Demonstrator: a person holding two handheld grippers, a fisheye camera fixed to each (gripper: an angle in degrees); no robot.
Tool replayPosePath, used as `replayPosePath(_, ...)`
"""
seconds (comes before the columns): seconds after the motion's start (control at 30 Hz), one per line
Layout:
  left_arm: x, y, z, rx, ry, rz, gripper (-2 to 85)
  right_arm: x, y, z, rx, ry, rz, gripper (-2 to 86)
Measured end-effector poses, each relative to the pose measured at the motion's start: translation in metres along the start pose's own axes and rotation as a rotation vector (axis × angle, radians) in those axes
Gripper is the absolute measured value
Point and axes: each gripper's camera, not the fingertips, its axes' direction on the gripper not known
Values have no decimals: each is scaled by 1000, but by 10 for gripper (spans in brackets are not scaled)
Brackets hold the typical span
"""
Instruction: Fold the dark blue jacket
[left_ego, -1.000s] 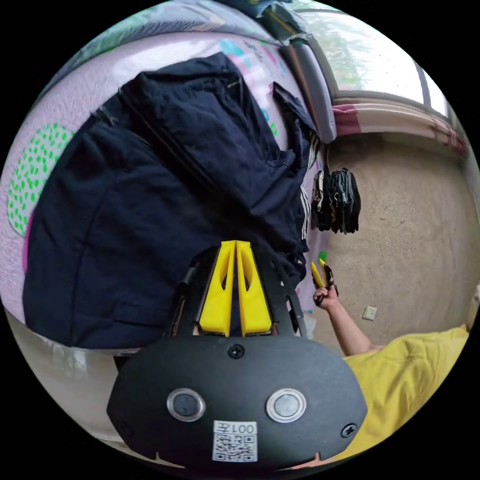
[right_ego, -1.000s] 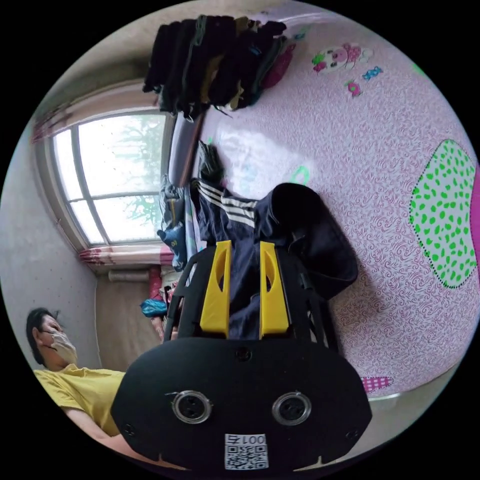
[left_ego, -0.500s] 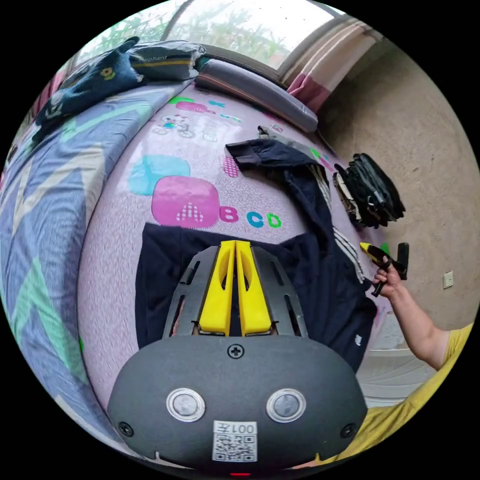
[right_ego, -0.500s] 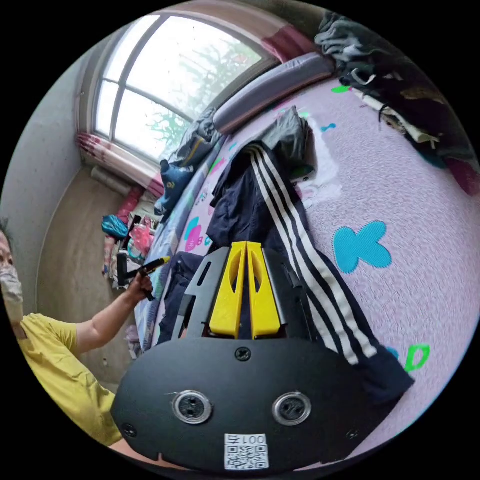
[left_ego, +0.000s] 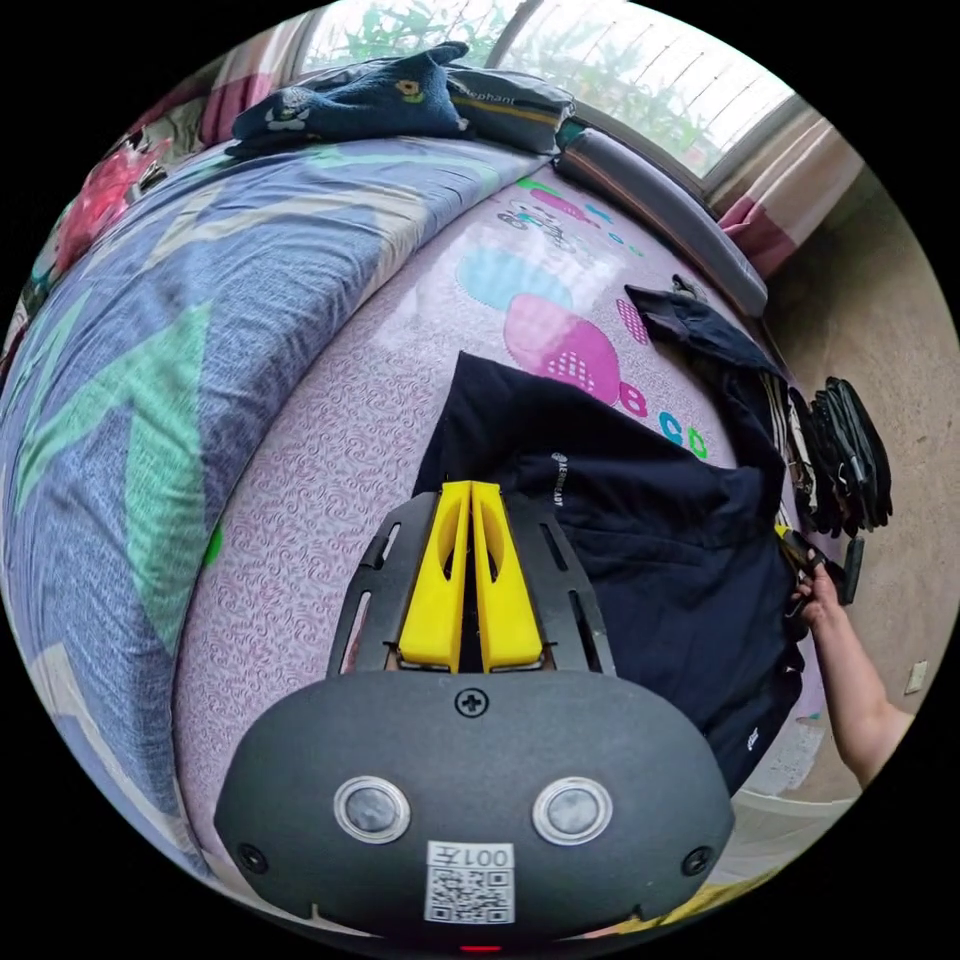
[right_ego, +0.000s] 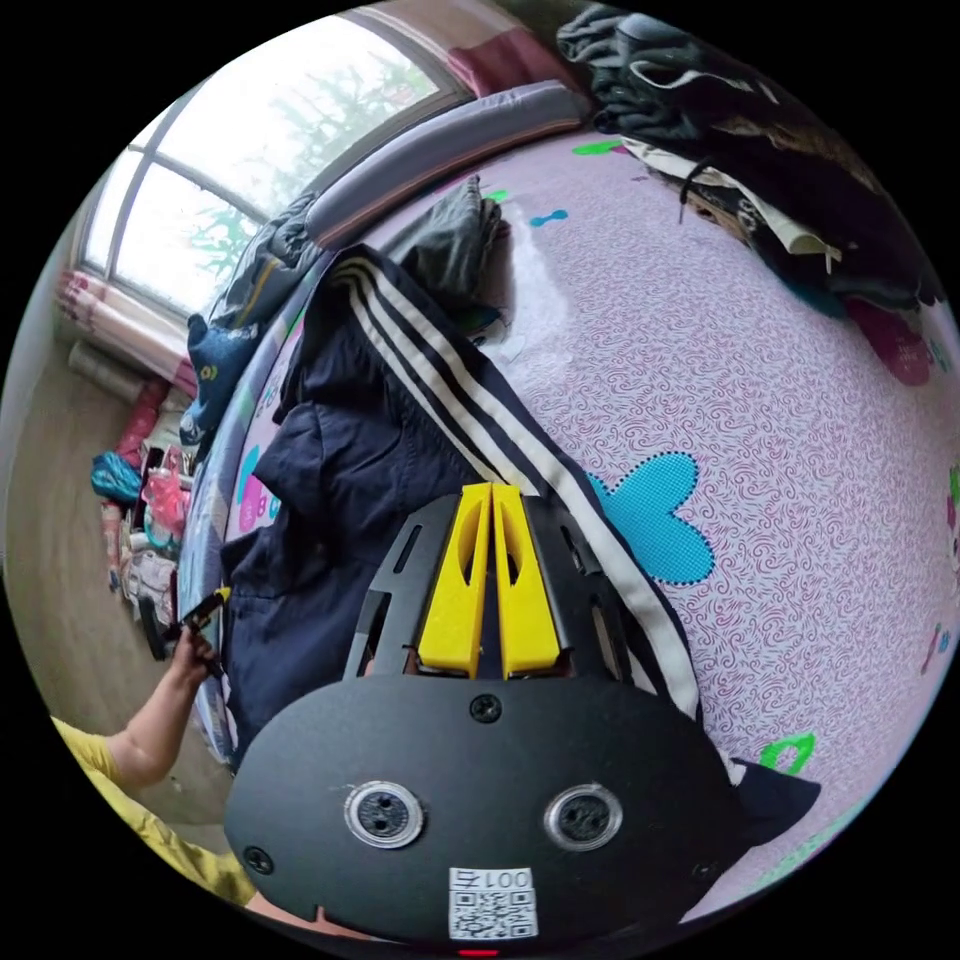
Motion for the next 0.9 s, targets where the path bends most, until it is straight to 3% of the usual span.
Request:
replayPosePath(0.27,-23,13,-37,6,2,-49,-13,-9,1,-35,73,10,90,2)
replayPosePath(0.37,-37,25,-75,76,55,-56,-13,-32,19,-74,283,-85,20,3)
replayPosePath(0.47,-47,46,-103,91,153,-11,-10,-84,30,-80,228,-271,-176,4)
replayPosePath(0.63,-57,74,-114,-42,194,160,25,-209,74,-34,-217,-570,-611,11)
replayPosePath(0.73,-65,81,-111,-132,200,202,53,-284,101,-14,-360,-535,-912,20)
replayPosePath(0.9,-65,86,-109,-176,223,269,57,-387,75,4,-324,-431,-1295,50)
